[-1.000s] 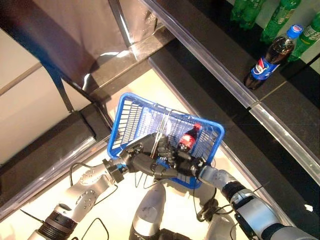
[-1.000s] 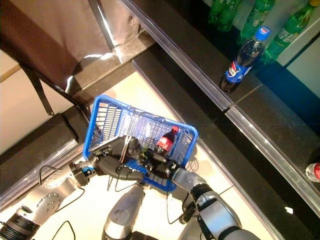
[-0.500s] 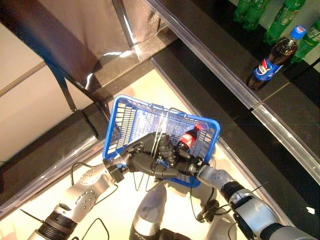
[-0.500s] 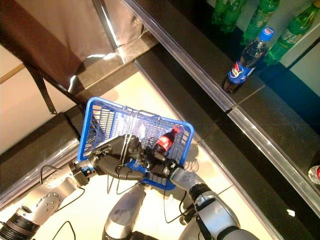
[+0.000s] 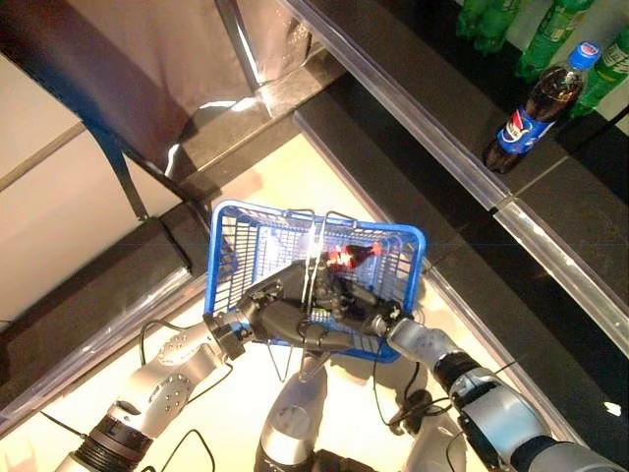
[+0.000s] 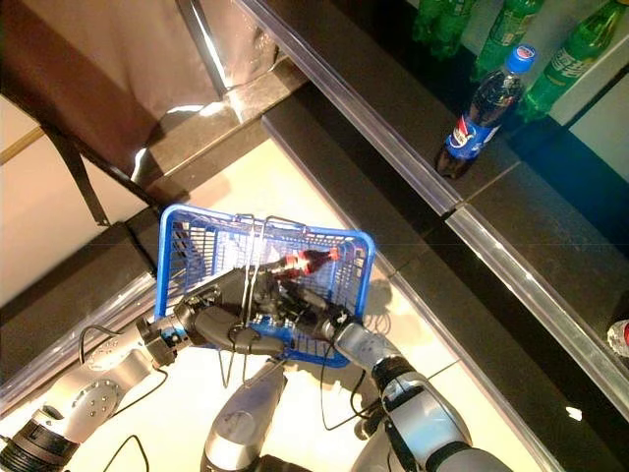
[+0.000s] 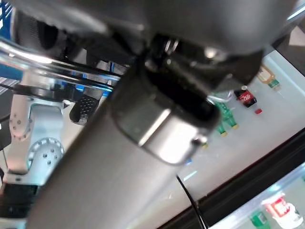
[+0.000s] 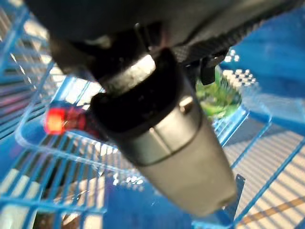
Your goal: Pick up the drink and place into the basket.
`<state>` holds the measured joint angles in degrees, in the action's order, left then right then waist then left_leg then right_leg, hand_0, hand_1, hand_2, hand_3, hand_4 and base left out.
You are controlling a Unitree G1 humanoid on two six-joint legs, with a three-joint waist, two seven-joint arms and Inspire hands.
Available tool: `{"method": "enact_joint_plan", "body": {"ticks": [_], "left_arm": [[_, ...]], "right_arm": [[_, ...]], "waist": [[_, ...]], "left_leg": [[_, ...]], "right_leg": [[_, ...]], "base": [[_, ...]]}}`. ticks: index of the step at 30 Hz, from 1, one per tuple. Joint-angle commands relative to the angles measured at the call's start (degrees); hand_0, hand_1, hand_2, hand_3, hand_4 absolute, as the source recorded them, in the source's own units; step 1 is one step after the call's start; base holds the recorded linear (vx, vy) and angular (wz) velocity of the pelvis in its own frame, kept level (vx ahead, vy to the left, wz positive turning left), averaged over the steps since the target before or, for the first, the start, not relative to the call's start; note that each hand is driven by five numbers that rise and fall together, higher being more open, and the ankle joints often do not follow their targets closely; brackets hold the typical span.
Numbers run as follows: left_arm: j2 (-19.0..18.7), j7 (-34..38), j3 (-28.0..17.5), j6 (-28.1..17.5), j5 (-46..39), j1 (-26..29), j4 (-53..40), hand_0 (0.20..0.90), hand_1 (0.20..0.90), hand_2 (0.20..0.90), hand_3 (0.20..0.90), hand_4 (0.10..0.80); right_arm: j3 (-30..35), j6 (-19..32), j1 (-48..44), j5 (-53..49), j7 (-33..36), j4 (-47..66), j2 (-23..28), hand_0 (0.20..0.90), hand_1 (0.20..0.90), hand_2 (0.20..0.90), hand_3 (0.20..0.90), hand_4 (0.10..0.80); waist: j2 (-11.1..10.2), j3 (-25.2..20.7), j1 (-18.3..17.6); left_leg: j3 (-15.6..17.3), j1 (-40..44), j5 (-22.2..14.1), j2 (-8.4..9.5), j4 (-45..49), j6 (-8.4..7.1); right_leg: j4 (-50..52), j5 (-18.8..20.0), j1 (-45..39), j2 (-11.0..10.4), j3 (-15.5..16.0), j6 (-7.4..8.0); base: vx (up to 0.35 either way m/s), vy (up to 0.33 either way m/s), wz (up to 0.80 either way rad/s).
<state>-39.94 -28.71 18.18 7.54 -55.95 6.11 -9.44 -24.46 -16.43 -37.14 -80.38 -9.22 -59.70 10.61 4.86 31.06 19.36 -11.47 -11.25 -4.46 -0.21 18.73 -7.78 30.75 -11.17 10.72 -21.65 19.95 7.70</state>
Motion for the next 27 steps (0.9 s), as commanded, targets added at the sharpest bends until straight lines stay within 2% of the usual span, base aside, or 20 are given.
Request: {"method": "enact_joint_plan", "body": {"ticks": [1,5,11,15,23,27], "left_arm": [[4.58,-7.82,-5.01,-12.53,-10.38,7.9,-21.47,0.3,0.3,0.3,0.2,0.1],[4.31,-8.15,-6.24,-13.34,-10.52,6.31,-21.08,0.3,0.3,0.3,0.2,0.1],[4.71,-8.47,-10.03,-15.05,-11.5,1.72,-19.58,0.3,0.3,0.3,0.2,0.1],[6.86,-6.45,-13.26,-15.03,-12.36,-3.0,-17.63,0.3,0.3,0.3,0.2,0.1],[8.39,-2.28,-16.8,-18.7,-11.76,-8.54,-11.78,0.3,0.3,0.3,0.2,0.1],[11.59,0.24,-18.8,-20.28,-11.39,-11.96,-7.29,0.3,0.3,0.3,0.2,0.1]], "right_arm": [[-0.29,1.88,-4.88,-2.74,-6.4,4.52,-2.25,0.9,0.9,0.9,0.9,0.8],[-0.66,4.92,-2.43,-4.58,-9.62,9.31,-1.38,0.9,0.9,0.9,0.9,0.8],[-2.78,11.92,7.37,-2.9,-11.37,24.96,0.61,0.9,0.9,0.9,0.9,0.8],[-0.68,12.64,19.29,2.58,-15.14,37.26,3.96,0.9,0.9,0.9,0.9,0.8],[3.47,12.14,33.91,6.99,-20.01,49.58,7.99,0.9,0.9,0.9,0.9,0.8],[6.37,10.96,39.78,8.85,-22.44,52.72,8.16,0.9,0.9,0.9,0.9,0.8]], "waist": [[2.11,-5.29,-0.81],[1.95,-5.4,-1.38],[1.08,-5.9,-3.77],[-0.23,-6.91,-6.73],[-2.35,-9.62,-11.06],[-3.9,-12.6,-13.68]], "left_leg": [[3.4,-5.47,3.78,1.51,3.35,5.16],[3.86,-5.27,3.97,1.16,2.96,5.09],[5.33,-4.71,4.36,-0.02,1.84,4.94],[7.09,-3.51,4.87,-1.46,0.48,4.95],[10.03,-0.83,6.08,-3.94,-2.82,4.58],[12.34,2.18,7.19,-5.62,-6.62,4.08]], "right_leg": [[-2.97,5.02,-2.37,2.69,-1.87,-4.11],[-3.04,5.12,-2.13,2.86,-1.95,-4.07],[-4.11,5.62,-1.74,3.29,-2.92,-3.85],[-5.54,6.11,-1.83,4.22,-4.65,-3.57],[-10.02,7.47,-3.33,5.8,-7.12,-3.14],[-15.09,8.87,-5.67,6.89,-8.47,-2.72]], "base": [[0.0,0.0,0.0],[0.0,0.0,0.0],[-0.034,0.031,-0.05],[-0.019,0.039,-0.17],[-0.003,0.007,-0.27],[0.031,-0.009,-0.41]]}}
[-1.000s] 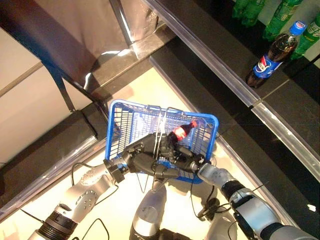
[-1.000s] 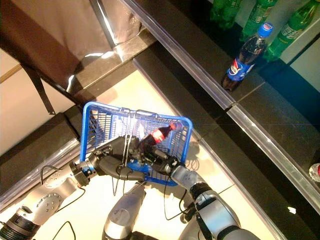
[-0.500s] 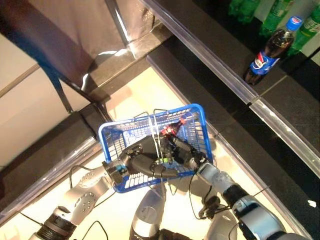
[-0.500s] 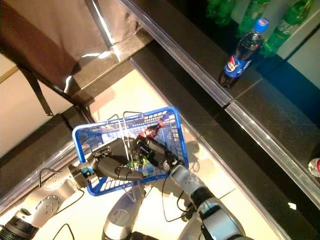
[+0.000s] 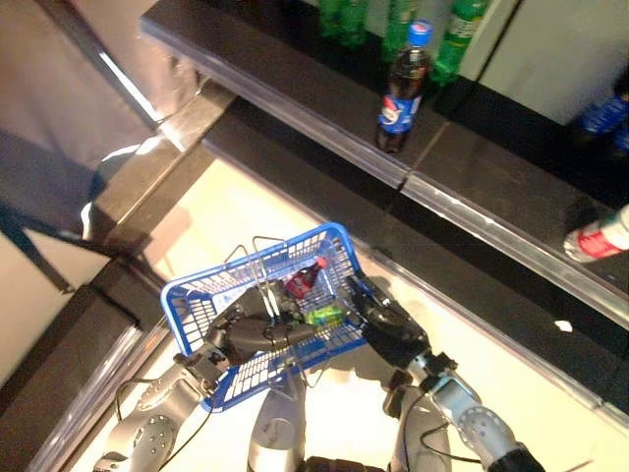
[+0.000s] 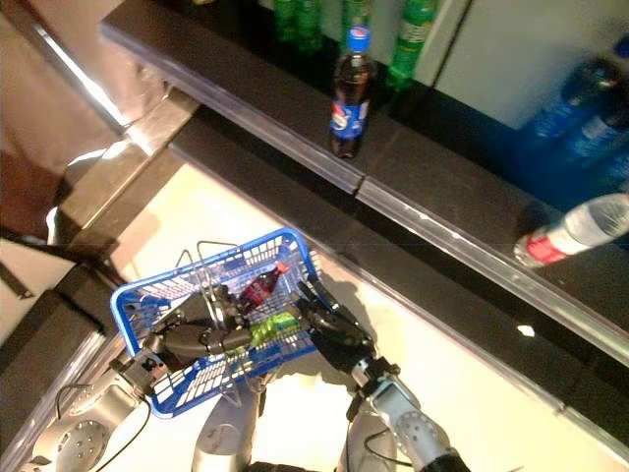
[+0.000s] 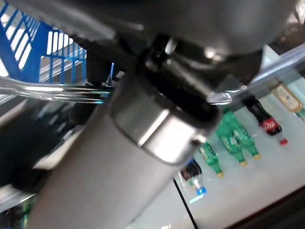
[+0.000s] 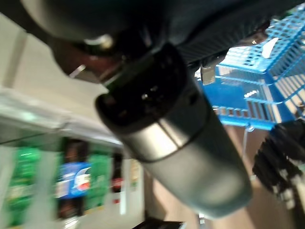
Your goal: Pick up the drink and place into the basket.
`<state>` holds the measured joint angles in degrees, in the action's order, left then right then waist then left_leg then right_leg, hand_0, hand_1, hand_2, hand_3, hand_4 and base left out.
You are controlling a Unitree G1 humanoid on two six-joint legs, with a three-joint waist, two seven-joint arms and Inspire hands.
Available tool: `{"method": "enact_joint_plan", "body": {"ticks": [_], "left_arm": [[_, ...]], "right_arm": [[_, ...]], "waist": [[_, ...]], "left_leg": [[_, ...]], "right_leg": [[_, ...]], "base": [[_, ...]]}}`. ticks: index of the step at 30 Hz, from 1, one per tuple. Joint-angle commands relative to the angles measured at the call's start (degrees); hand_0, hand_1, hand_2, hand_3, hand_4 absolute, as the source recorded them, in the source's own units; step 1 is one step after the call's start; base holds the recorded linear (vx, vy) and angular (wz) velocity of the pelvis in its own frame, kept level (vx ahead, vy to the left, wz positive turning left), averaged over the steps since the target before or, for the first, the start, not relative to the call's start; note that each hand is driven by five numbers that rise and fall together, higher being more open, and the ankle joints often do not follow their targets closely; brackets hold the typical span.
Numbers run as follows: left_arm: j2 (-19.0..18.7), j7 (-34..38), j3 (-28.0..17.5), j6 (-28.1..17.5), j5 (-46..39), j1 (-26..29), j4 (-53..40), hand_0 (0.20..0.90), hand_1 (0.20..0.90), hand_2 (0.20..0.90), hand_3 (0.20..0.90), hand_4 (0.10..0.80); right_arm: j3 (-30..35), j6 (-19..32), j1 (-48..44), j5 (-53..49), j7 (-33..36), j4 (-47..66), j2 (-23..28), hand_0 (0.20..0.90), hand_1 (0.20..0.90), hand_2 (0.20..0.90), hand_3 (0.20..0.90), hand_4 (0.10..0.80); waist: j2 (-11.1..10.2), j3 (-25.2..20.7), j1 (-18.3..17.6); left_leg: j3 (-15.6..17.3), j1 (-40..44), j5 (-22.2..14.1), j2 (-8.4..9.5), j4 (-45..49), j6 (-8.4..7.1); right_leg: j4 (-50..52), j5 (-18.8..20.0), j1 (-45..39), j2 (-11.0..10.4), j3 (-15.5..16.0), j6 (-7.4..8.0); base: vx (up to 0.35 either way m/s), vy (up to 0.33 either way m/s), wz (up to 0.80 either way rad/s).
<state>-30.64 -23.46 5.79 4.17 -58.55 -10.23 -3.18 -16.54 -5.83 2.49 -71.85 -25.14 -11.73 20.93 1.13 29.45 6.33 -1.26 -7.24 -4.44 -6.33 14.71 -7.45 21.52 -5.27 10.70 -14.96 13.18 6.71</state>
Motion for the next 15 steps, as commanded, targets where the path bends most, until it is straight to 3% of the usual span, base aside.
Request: {"method": "enact_joint_plan", "body": {"ticks": [1,4,6,8,11,15], "left_arm": [[2.9,-4.0,-6.57,-17.05,-8.68,3.78,-12.84,0.3,0.3,0.3,0.2,0.1],[5.68,-1.19,-7.42,-18.79,-7.62,1.49,-7.8,0.3,0.3,0.3,0.2,0.1],[8.46,7.03,-7.66,-20.67,-4.06,0.03,-1.28,0.3,0.3,0.3,0.2,0.1],[10.08,9.85,-8.13,-20.0,-3.85,-0.02,1.74,0.3,0.3,0.3,0.2,0.1],[14.17,14.06,-11.14,-21.47,-0.54,-0.78,12.96,0.3,0.3,0.3,0.2,0.1],[14.81,17.76,-12.32,-22.44,3.19,0.52,24.07,0.3,0.3,0.3,0.2,0.1]], "right_arm": [[-1.07,0.61,0.9,0.23,-6.72,5.11,-2.17,0.9,0.9,0.9,0.9,0.8],[1.33,0.35,3.78,0.42,-8.91,5.75,-2.58,0.9,0.9,0.9,0.9,0.8],[3.07,1.62,5.95,0.68,-7.39,4.53,-3.55,0.9,0.9,0.9,0.9,0.8],[4.19,1.98,6.4,0.9,-5.49,3.52,-4.34,0.9,0.9,0.9,0.9,0.8],[8.92,0.99,7.02,2.95,-1.56,-5.61,-7.12,0.9,0.9,0.9,0.9,0.8],[14.01,1.04,6.61,3.02,1.93,-18.0,-8.17,0.9,0.9,0.9,0.9,0.8]], "waist": [[-0.42,-11.58,-1.07],[-1.21,-14.06,-2.73],[-1.89,-16.8,-4.29],[-2.19,-17.81,-4.81],[-3.01,-20.27,-6.51],[-3.3,-21.71,-7.88]], "left_leg": [[2.55,-1.24,7.4,0.26,-3.34,3.66],[4.34,0.75,8.07,-0.6,-5.94,3.39],[5.81,2.6,8.31,-1.18,-7.94,3.32],[6.46,3.38,8.24,-1.28,-8.65,3.39],[8.37,5.75,7.75,-1.52,-11.02,3.44],[10.14,7.92,7.07,-1.65,-12.6,3.56]], "right_leg": [[-6.89,3.3,-6.13,0.43,-2.0,-1.66],[-10.48,4.42,-7.53,1.37,-3.2,-1.39],[-13.16,5.61,-8.51,1.86,-4.43,-1.01],[-14.2,6.02,-8.96,1.99,-4.99,-0.86],[-17.1,7.41,-10.08,1.99,-6.44,-0.14],[-18.96,8.76,-10.91,1.72,-8.11,0.75]], "base": [[0.023,-0.012,-0.45],[0.031,0.005,-0.35],[0.079,0.032,-0.44],[0.055,0.031,-0.48],[0.031,0.044,-0.29],[0.036,0.048,-0.41]]}}
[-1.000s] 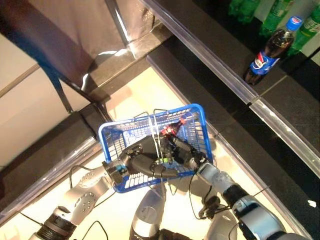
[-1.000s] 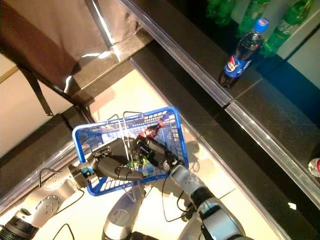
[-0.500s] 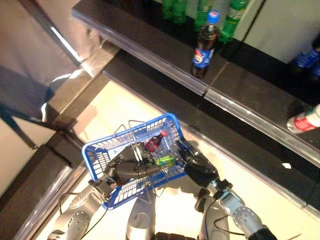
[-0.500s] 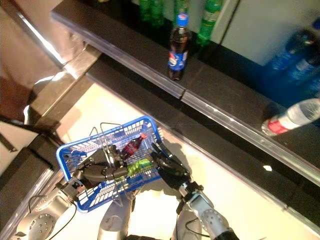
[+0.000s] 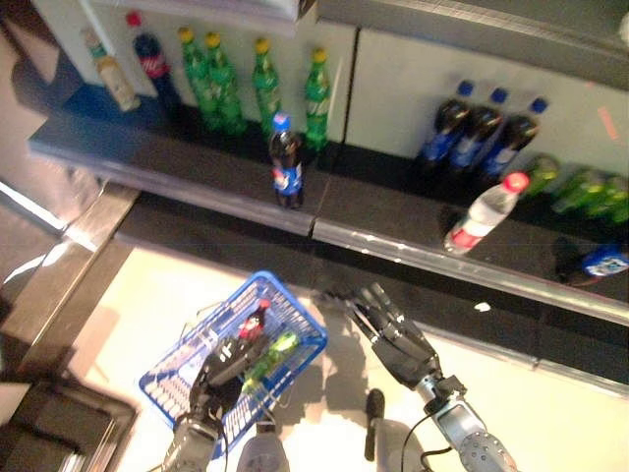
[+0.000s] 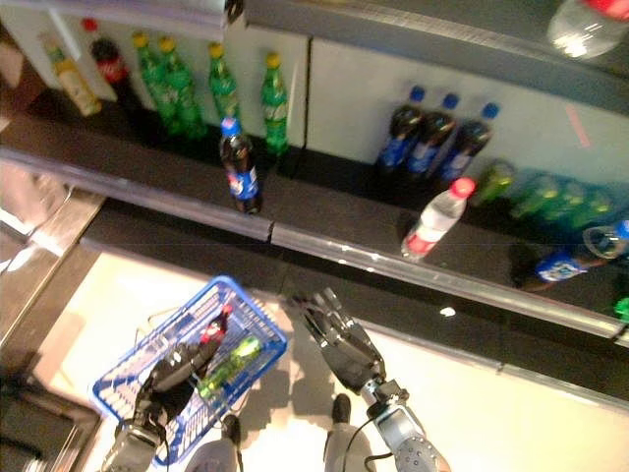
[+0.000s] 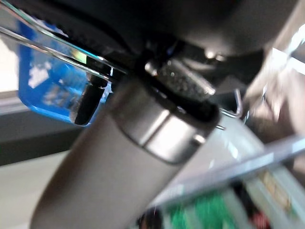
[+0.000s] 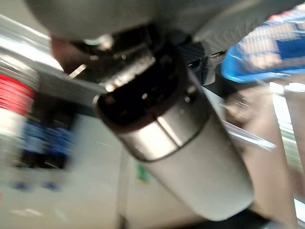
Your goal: Pick up the drink and place into the basket.
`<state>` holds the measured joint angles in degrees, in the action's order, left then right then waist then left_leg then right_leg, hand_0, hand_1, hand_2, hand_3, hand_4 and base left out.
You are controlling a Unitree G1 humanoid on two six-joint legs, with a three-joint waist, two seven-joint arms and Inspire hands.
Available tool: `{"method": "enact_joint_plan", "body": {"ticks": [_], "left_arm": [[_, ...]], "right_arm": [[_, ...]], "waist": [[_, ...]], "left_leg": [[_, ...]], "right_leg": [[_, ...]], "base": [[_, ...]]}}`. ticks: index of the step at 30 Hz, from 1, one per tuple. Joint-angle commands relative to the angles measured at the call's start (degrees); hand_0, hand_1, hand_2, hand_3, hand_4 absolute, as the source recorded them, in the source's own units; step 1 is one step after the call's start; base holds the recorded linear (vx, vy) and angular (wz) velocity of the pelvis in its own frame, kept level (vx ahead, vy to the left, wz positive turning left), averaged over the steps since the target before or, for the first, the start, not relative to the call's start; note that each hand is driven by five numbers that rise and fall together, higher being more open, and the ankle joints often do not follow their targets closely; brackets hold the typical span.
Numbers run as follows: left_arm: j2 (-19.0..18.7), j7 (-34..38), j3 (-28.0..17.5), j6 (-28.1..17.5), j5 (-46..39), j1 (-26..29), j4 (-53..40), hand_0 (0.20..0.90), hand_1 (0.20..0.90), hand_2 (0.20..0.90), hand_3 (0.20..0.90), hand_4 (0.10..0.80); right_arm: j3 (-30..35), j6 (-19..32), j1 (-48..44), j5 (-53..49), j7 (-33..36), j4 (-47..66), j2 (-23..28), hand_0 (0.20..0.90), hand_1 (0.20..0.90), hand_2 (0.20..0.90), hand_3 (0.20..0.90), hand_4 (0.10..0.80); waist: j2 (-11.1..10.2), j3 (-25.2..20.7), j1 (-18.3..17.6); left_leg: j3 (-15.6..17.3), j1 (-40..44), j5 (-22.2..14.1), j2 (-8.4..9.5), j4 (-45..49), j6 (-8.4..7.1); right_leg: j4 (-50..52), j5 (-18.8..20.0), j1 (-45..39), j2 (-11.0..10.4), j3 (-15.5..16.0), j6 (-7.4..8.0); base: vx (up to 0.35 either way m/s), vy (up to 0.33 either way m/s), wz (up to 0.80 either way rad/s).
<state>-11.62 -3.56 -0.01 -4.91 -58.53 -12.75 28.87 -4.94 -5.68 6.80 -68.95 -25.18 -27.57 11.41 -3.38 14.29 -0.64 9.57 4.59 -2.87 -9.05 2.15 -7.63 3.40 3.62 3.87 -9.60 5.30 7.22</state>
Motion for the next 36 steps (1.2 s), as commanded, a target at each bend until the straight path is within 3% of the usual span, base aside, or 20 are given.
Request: {"method": "enact_joint_plan", "body": {"ticks": [1,5,9,13,16,18,19,22,23,24,29,32,33,35,36], "left_arm": [[-4.0,-0.91,-6.9,-13.97,4.05,4.15,-3.64,0.3,0.3,0.3,0.2,0.1],[-2.15,2.85,-8.9,-14.75,4.8,8.6,10.8,0.3,0.3,0.3,0.2,0.1],[-1.28,6.37,-10.88,-14.29,3.29,10.82,19.71,0.3,0.3,0.3,0.2,0.1],[-1.28,8.72,-14.14,-14.47,1.69,11.2,26.73,0.3,0.3,0.3,0.2,0.1],[-1.93,9.37,-17.74,-16.04,-1.95,10.13,31.12,0.3,0.3,0.3,0.2,0.1],[-2.88,9.71,-19.21,-17.12,-3.94,9.11,34.14,0.3,0.3,0.3,0.2,0.1],[-2.95,10.35,-19.98,-17.62,-4.61,8.85,35.65,0.3,0.3,0.3,0.2,0.1],[-3.05,10.36,-21.94,-18.95,-6.64,8.78,41.11,0.3,0.3,0.3,0.2,0.1],[-3.41,10.62,-22.88,-18.5,-8.41,8.64,43.07,0.3,0.3,0.3,0.2,0.1],[-3.89,10.35,-24.76,-18.15,-11.53,8.41,45.19,0.3,0.3,0.3,0.2,0.1],[-5.78,8.25,-31.15,-18.43,-25.91,8.68,50.84,0.3,0.3,0.3,0.2,0.1],[-6.25,8.77,-32.18,-19.02,-29.84,8.73,51.49,0.3,0.3,0.3,0.2,0.1],[-6.66,9.17,-32.0,-19.63,-32.81,8.5,51.87,0.3,0.3,0.3,0.2,0.1],[-6.24,8.53,-33.0,-20.46,-38.28,6.93,52.73,0.3,0.3,0.3,0.2,0.1],[-6.42,9.12,-33.1,-20.28,-39.42,6.45,52.74,0.3,0.3,0.3,0.2,0.1]], "right_arm": [[4.48,0.47,1.86,2.22,3.01,-7.05,1.05,0.9,0.9,0.9,0.9,0.8],[10.59,0.15,-0.1,6.2,5.25,-23.15,0.72,0.9,0.9,0.9,0.9,0.8],[13.39,1.68,-0.82,7.82,7.33,-30.1,0.38,0.9,0.9,0.9,0.9,0.8],[13.92,2.54,-1.03,12.53,8.37,-32.44,0.07,0.9,0.9,0.9,0.9,0.8],[12.98,3.24,-1.12,18.75,7.7,-34.97,0.51,0.9,0.9,0.9,0.9,0.8],[11.82,4.24,-2.06,22.8,7.71,-37.7,0.84,0.9,0.9,0.9,0.9,0.8],[11.58,4.31,-2.48,24.25,7.99,-39.0,1.0,0.9,0.9,0.9,0.9,0.8],[11.78,6.4,-3.48,26.96,7.83,-43.72,1.22,0.9,0.9,0.9,0.9,0.8],[11.55,6.95,-3.84,28.21,8.14,-44.83,1.33,0.9,0.9,0.9,0.9,0.8],[11.25,7.07,-4.17,29.71,8.5,-45.16,1.37,0.9,0.9,0.9,0.9,0.8],[7.89,6.65,-4.97,35.32,9.65,-44.5,2.34,0.9,0.9,0.9,0.9,0.8],[6.54,5.85,-5.3,36.92,9.93,-43.76,2.84,0.9,0.9,0.9,0.9,0.8],[5.02,5.34,-5.94,37.67,9.85,-43.32,3.48,0.9,0.9,0.9,0.9,0.8],[2.09,3.38,-8.06,38.82,9.32,-42.29,4.48,0.9,0.9,0.9,0.9,0.8],[1.04,2.93,-8.53,39.2,9.23,-41.82,4.74,0.9,0.9,0.9,0.9,0.8]], "waist": [[1.2,-7.02,-1.64],[1.32,-8.04,-3.53],[1.16,-8.66,-4.77],[0.69,-8.85,-5.72],[0.67,-8.69,-5.5],[1.26,-8.96,-4.48],[1.17,-9.05,-3.91],[0.9,-9.58,-3.35],[0.62,-9.59,-3.38],[0.5,-9.86,-3.18],[0.18,-9.63,-3.91],[-0.55,-8.81,-3.64],[-1.5,-7.92,-2.88],[-1.98,-6.95,-0.13],[-1.74,-6.73,0.44]], "left_leg": [[0.04,-3.26,5.09,0.99,-0.19,3.74],[2.13,-1.7,3.15,1.41,0.5,4.17],[4.06,-0.36,1.99,2.08,0.06,4.47],[7.76,1.33,1.6,1.91,-1.06,4.25],[12.04,3.09,1.74,1.41,-2.68,4.64],[14.88,4.64,1.34,0.69,-4.42,4.61],[15.7,4.68,1.48,0.61,-4.55,4.63],[13.75,3.66,1.99,0.26,-3.78,4.18],[13.31,2.51,3.65,-0.29,-2.99,4.13],[12.75,2.22,4.08,-0.94,-2.34,3.48],[10.75,0.22,10.25,-7.23,7.14,-0.39],[7.63,-2.69,11.75,-8.47,14.07,-0.41],[1.72,-6.43,11.16,-6.71,21.45,1.25],[-9.36,-12.26,4.65,6.5,27.83,7.4],[-10.26,-13.78,5.13,8.34,28.37,7.72]], "right_leg": [[-1.26,0.32,-4.22,-3.83,-0.83,0.65],[-2.4,1.93,-4.19,-4.68,-3.46,2.19],[-4.1,4.93,-3.77,-6.32,-4.51,3.37],[-4.42,7.48,-1.76,-7.1,-2.09,4.3],[0.11,5.87,0.06,-5.86,3.5,4.36],[3.63,0.57,-0.06,-3.88,9.84,3.87],[3.32,-0.39,-0.62,-3.03,11.98,2.91],[0.29,-0.79,-2.44,-0.09,10.01,0.66],[-0.21,-0.22,-2.32,1.51,8.86,-0.94],[-0.76,-0.39,-2.95,2.19,9.04,-1.52],[-2.54,-1.73,-5.04,6.27,7.84,-5.19],[-2.68,-2.1,-5.75,7.54,6.39,-6.69],[-2.69,-2.1,-6.41,8.13,3.85,-7.81],[-1.51,-2.67,-6.17,8.84,-1.89,-8.13],[-1.34,-3.0,-6.45,9.61,-3.42,-8.36]], "base": [[0.033,0.054,-0.24],[0.034,0.077,-0.28],[0.025,0.023,-0.34],[-0.01,-0.071,-0.57],[-0.058,-0.132,-0.64],[-0.011,-0.147,-0.75],[0.055,-0.218,-0.67],[0.049,-0.332,-0.76],[0.059,-0.416,-0.64],[0.052,-0.385,-0.5],[0.11,-0.339,-0.54],[0.084,-0.309,-0.61],[0.094,-0.285,-0.65],[0.192,-0.271,-1.36],[0.2,-0.139,-1.61]]}}
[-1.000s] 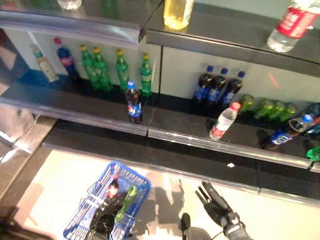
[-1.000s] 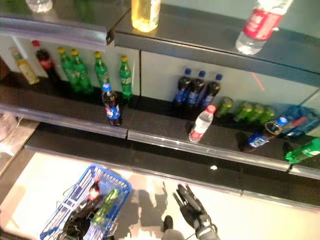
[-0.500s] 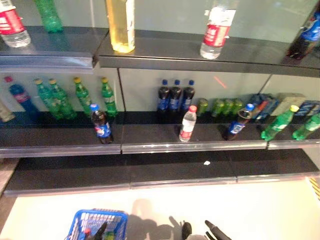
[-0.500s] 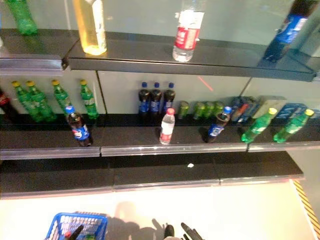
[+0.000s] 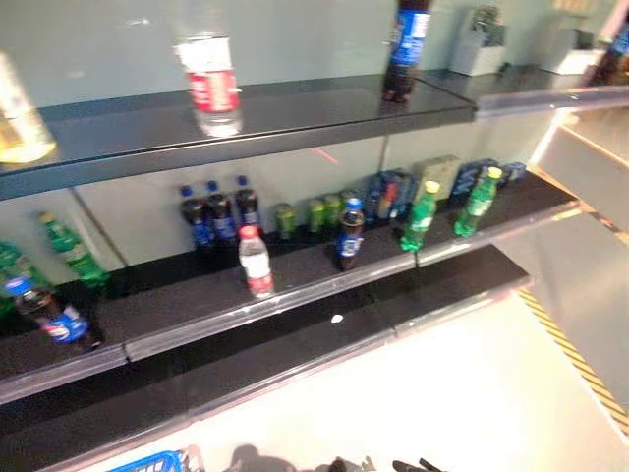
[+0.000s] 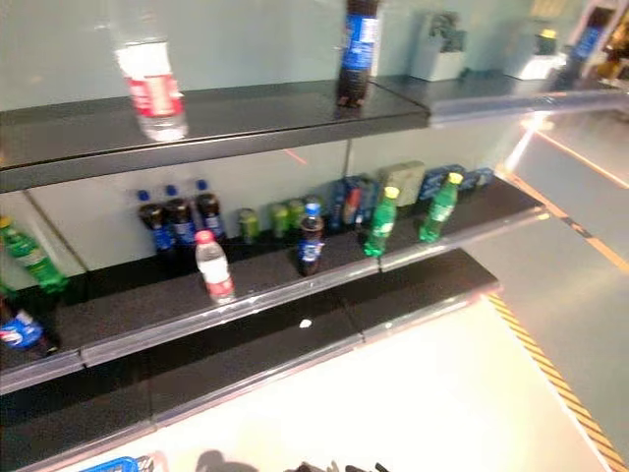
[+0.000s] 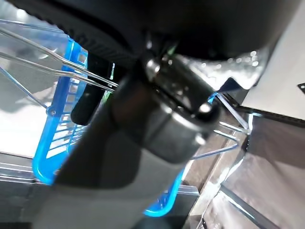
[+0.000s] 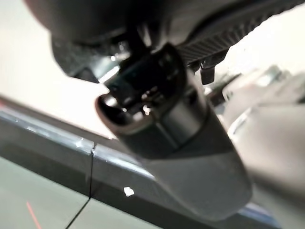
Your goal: Pick up the drink and place into the basket.
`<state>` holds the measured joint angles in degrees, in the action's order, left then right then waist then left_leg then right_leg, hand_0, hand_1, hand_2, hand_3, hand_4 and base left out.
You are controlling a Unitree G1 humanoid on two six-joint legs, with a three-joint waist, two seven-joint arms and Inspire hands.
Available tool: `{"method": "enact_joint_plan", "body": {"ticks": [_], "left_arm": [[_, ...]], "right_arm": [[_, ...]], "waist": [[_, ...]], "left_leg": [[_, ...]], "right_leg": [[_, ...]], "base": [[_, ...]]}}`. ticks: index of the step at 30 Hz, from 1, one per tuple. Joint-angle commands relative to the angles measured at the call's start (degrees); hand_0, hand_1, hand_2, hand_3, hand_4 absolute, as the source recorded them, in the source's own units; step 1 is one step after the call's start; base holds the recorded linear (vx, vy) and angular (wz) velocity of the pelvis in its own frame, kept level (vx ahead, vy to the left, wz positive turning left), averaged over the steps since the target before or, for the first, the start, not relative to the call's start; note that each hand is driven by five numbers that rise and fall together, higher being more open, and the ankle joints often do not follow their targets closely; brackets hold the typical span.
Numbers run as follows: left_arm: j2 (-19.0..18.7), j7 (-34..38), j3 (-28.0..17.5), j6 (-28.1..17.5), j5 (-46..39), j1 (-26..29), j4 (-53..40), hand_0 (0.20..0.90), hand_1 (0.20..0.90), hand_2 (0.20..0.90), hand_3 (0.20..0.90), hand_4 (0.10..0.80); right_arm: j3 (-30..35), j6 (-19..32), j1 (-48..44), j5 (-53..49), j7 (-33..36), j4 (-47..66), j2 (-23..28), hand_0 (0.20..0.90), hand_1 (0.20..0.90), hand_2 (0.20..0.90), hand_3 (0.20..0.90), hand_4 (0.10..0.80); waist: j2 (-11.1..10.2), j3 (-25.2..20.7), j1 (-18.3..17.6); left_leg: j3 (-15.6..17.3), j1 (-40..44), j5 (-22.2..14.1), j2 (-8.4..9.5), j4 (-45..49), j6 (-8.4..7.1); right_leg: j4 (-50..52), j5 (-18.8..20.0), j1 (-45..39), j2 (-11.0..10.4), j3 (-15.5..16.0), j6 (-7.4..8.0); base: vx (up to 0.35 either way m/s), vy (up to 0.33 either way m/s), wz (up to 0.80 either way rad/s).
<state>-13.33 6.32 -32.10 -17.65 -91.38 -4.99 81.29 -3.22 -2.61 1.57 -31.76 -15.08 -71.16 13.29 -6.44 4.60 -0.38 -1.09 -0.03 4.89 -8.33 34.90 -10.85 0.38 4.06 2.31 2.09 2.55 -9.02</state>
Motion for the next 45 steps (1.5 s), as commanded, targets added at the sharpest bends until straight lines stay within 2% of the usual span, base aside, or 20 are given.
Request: {"method": "enact_joint_plan", "body": {"ticks": [1,3,8,12,14,18,20,21,22,24,25,27,28,30,32,36,38,39,43,45], "left_arm": [[-4.7,-0.39,-1.16,-7.5,-7.0,-1.54,0.24,0.3,0.3,0.3,0.2,0.1],[-4.32,-0.12,-2.14,-7.21,-8.76,-2.8,0.6,0.3,0.3,0.3,0.2,0.1],[-5.07,-1.46,-5.43,-5.55,-12.41,-6.12,3.34,0.3,0.3,0.3,0.2,0.1],[-5.56,-1.41,-6.47,-5.38,-14.07,-6.92,4.02,0.3,0.3,0.3,0.2,0.1],[-5.67,-0.43,-6.89,-6.28,-16.23,-6.85,4.31,0.3,0.3,0.3,0.2,0.1],[-6.09,1.72,-8.14,-7.8,-15.75,-5.56,4.35,0.3,0.3,0.3,0.2,0.1],[-6.74,2.91,-8.14,-8.1,-14.74,-5.24,4.16,0.3,0.3,0.3,0.2,0.1],[-7.08,3.43,-8.09,-8.13,-14.32,-5.35,4.33,0.3,0.3,0.3,0.2,0.1],[-7.33,3.97,-8.07,-8.18,-13.87,-5.43,4.21,0.3,0.3,0.3,0.2,0.1],[-7.41,4.74,-7.16,-9.17,-14.78,-4.6,3.29,0.3,0.3,0.3,0.2,0.1],[-7.66,5.32,-6.5,-9.4,-15.64,-3.83,2.95,0.3,0.3,0.3,0.2,0.1],[-8.22,5.71,-5.77,-9.16,-16.42,-2.64,2.6,0.3,0.3,0.3,0.2,0.1],[-8.39,5.69,-5.57,-9.12,-16.59,-2.38,2.6,0.3,0.3,0.3,0.2,0.1],[-8.93,5.63,-5.14,-8.75,-16.73,-1.52,2.43,0.3,0.3,0.3,0.2,0.1],[-8.68,4.99,-5.29,-8.43,-17.55,-1.79,1.84,0.3,0.3,0.3,0.2,0.1],[-6.53,2.87,-4.03,-9.25,-21.62,-1.59,2.13,0.3,0.3,0.3,0.2,0.1],[-5.13,2.13,-4.72,-8.97,-21.62,-2.38,2.75,0.3,0.3,0.3,0.2,0.1],[-4.65,1.51,-5.49,-8.09,-21.62,-3.14,3.33,0.3,0.3,0.3,0.2,0.1],[-4.81,-0.7,-5.86,-5.08,-20.58,-4.68,5.9,0.3,0.3,0.3,0.2,0.1],[-4.94,-0.38,-5.39,-4.86,-20.34,-4.73,6.43,0.3,0.3,0.3,0.2,0.1]], "right_arm": [[-1.32,-0.35,-3.5,2.05,-0.67,2.21,2.85,0.9,0.9,0.9,0.9,0.8],[-2.85,-1.23,-4.25,1.21,0.34,3.49,2.36,0.9,0.9,0.9,0.9,0.8],[-5.92,-4.19,-6.58,1.56,0.1,4.36,1.15,0.9,0.9,0.9,0.9,0.8],[-7.25,-4.77,-6.26,2.16,0.36,5.62,-0.11,0.9,0.9,0.9,0.9,0.8],[-8.32,-4.81,-6.31,2.43,0.79,5.87,-1.31,0.9,0.9,0.9,0.9,0.8],[-7.87,-5.34,-6.38,0.8,1.21,5.1,-2.62,0.9,0.9,0.9,0.9,0.8],[-7.54,-4.59,-6.14,-0.12,0.49,4.85,-2.99,0.9,0.9,0.9,0.9,0.8],[-7.64,-4.25,-6.28,-0.34,0.44,5.0,-3.33,0.9,0.9,0.9,0.9,0.8],[-7.6,-4.58,-6.39,-0.74,0.94,5.62,-3.61,0.9,0.9,0.9,0.9,0.8],[-7.61,-4.72,-6.58,-0.72,1.37,6.32,-3.74,0.9,0.9,0.9,0.9,0.8],[-7.72,-4.07,-6.59,0.06,0.79,6.53,-3.67,0.9,0.9,0.9,0.9,0.8],[-8.51,-2.17,-6.58,1.32,0.06,6.67,-3.46,0.9,0.9,0.9,0.9,0.8],[-8.77,-1.72,-6.55,1.35,0.13,6.63,-3.46,0.9,0.9,0.9,0.9,0.8],[-9.39,-0.45,-6.37,0.57,1.23,6.65,-3.68,0.9,0.9,0.9,0.9,0.8],[-8.94,-1.29,-6.87,0.5,1.84,7.0,-3.85,0.9,0.9,0.9,0.9,0.8],[-9.48,-3.05,-8.87,1.17,1.49,5.6,-3.27,0.9,0.9,0.9,0.9,0.8],[-9.8,-4.18,-8.71,2.02,0.93,6.04,-2.42,0.9,0.9,0.9,0.9,0.8],[-9.9,-4.31,-8.72,1.95,0.01,6.22,-1.59,0.9,0.9,0.9,0.9,0.8],[-10.2,-3.4,-9.32,1.41,-0.32,5.71,-0.27,0.9,0.9,0.9,0.9,0.8],[-10.28,-3.39,-9.59,0.46,0.35,5.79,0.1,0.9,0.9,0.9,0.9,0.8]], "waist": [[1.33,3.21,0.63],[1.64,4.24,2.93],[3.72,3.89,9.02],[3.92,3.12,11.35],[3.82,1.72,12.15],[1.13,0.26,12.61],[0.09,-0.61,13.48],[0.75,-0.93,13.66],[1.53,-1.13,13.28],[3.32,-1.0,11.3],[4.04,-0.53,9.95],[4.98,0.26,8.7],[4.96,0.45,8.24],[5.16,1.33,6.52],[5.61,1.72,6.09],[4.69,1.3,6.05],[4.13,1.05,6.33],[3.3,1.27,6.98],[1.21,2.88,8.28],[1.18,3.32,9.37]], "left_leg": [[-0.24,-10.72,-1.65,8.55,-4.48,10.95],[-2.14,-15.63,0.61,11.33,-6.08,10.92],[-8.6,-19.01,8.11,14.44,-25.15,9.05],[-8.57,-20.14,9.21,16.25,-30.99,8.96],[-8.74,-19.93,7.42,17.21,-29.12,10.05],[-8.08,-17.68,1.43,19.06,-25.41,13.05],[-7.96,-15.46,-0.04,19.82,-26.87,14.43],[-9.03,-13.1,-0.52,19.13,-27.95,14.58],[-10.2,-10.8,-0.86,18.32,-28.9,14.56],[-12.6,-6.72,-1.84,17.24,-29.54,14.68],[-13.75,-4.44,-2.93,17.15,-29.58,14.89],[-15.1,-1.4,-5.37,16.81,-30.18,14.91],[-15.62,-0.68,-6.28,16.89,-30.25,14.94],[-18.06,2.5,-10.54,16.42,-30.17,14.66],[-19.08,4.78,-12.8,14.81,-30.26,13.99],[-17.53,7.33,-15.09,10.45,-27.87,11.7],[-16.08,5.97,-8.28,7.22,-21.1,9.17],[-14.61,3.39,-3.72,6.72,-14.9,8.5],[-8.65,-9.6,1.62,7.25,3.24,9.15],[-7.75,-13.33,0.16,9.89,3.74,9.95]], "right_leg": [[1.63,-3.59,-5.29,-1.62,-1.67,7.76],[1.29,-4.42,-6.89,-0.06,-4.74,7.75],[1.45,-8.15,-11.73,3.51,-8.7,7.39],[1.57,-10.03,-14.76,4.4,-10.98,7.43],[2.82,-12.4,-16.37,4.7,-11.42,7.88],[12.09,-7.46,-17.23,2.66,-9.87,11.53],[23.85,4.04,-15.76,3.01,-8.44,16.45],[31.02,7.19,-13.07,3.89,-7.17,18.04],[36.07,7.66,-9.08,4.42,-6.43,18.48],[36.45,3.33,-0.19,2.55,-5.18,16.96],[34.5,0.73,5.25,-1.05,-3.35,15.97],[24.75,2.05,12.12,-6.36,-1.33,15.06],[21.59,2.36,12.83,-7.4,-1.2,14.99],[6.5,5.56,14.57,-11.58,-2.44,16.06],[1.69,8.26,13.26,-13.07,-2.76,17.19],[4.07,4.41,9.02,-11.43,-1.79,16.9],[5.08,1.67,6.91,-9.62,-0.06,14.83],[4.82,0.99,5.1,-9.3,1.08,13.62],[3.97,-0.86,-0.05,-8.12,3.82,10.36],[3.06,-1.43,-2.07,-7.26,4.88,10.16]], "base": [[0.217,-0.137,-1.62],[0.252,-0.137,-1.37],[0.407,-0.093,-1.06],[0.329,-0.092,-0.91],[0.481,-0.065,-0.56],[0.404,-0.018,-0.41],[0.405,-0.067,0.09],[0.485,-0.093,0.19],[0.585,-0.116,-0.33],[0.468,-0.095,-0.51],[0.253,-0.097,0.21],[0.263,-0.195,0.65],[0.323,-0.262,0.58],[0.395,-0.347,0.41],[0.355,-0.377,0.5],[0.323,-0.388,0.36],[0.34,-0.443,0.07],[0.291,-0.46,-0.36],[0.218,-0.399,0.34],[0.208,-0.264,0.29]]}}
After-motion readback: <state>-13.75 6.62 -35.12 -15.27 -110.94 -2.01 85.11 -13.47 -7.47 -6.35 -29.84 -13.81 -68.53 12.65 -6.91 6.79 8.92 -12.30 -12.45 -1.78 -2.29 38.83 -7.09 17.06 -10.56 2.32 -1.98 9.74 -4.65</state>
